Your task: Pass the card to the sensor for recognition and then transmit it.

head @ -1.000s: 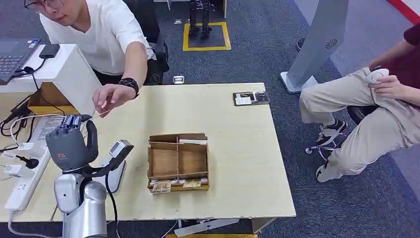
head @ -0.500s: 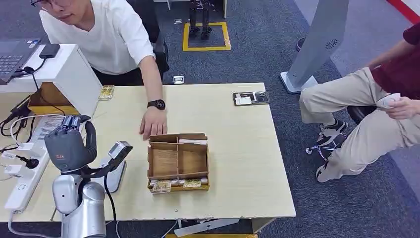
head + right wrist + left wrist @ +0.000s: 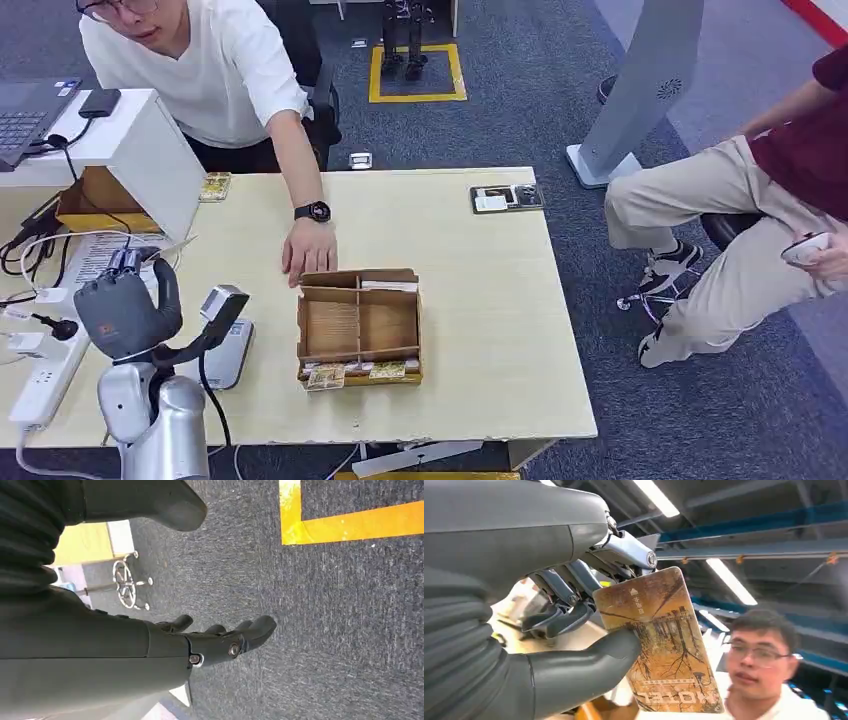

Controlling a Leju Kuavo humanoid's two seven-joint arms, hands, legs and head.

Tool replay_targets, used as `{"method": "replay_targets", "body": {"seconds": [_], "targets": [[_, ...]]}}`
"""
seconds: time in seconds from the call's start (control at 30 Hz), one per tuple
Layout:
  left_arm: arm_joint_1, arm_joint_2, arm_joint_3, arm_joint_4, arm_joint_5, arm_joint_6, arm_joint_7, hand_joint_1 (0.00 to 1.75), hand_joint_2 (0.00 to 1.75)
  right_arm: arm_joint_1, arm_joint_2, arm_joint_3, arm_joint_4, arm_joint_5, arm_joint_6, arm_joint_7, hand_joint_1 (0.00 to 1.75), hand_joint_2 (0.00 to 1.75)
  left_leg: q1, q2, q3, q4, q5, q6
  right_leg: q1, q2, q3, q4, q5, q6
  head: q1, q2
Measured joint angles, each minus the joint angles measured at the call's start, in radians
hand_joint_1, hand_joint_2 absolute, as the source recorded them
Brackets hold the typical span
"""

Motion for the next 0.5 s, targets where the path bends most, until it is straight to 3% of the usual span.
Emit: {"method": "replay_targets", "body": {"seconds": [0.23,0.5], "targets": [[0.014,0.014,0.115,0.006,-0.002,0.0,-0.005,1.75,1.75,0.004,0.0,0.0,0.0,-0.003,0.0,0.0,0.0,1.75,0.0,0.0,0.0,0.0,0.0,0.0,0.0,0.0,0.0,0.0,0.0,0.0,0.0,0.0],[0.038,0.023,0.172,0.008,-0.024,0.0,0.005,1.75,1.75,0.007,0.0,-0.002,0.0,-0.003,0.0,0.005,0.0,1.75,0.0,0.0,0.0,0.0,0.0,0.0,0.0,0.0,0.0,0.0,0.0,0.0,0.0,0.0]]}}
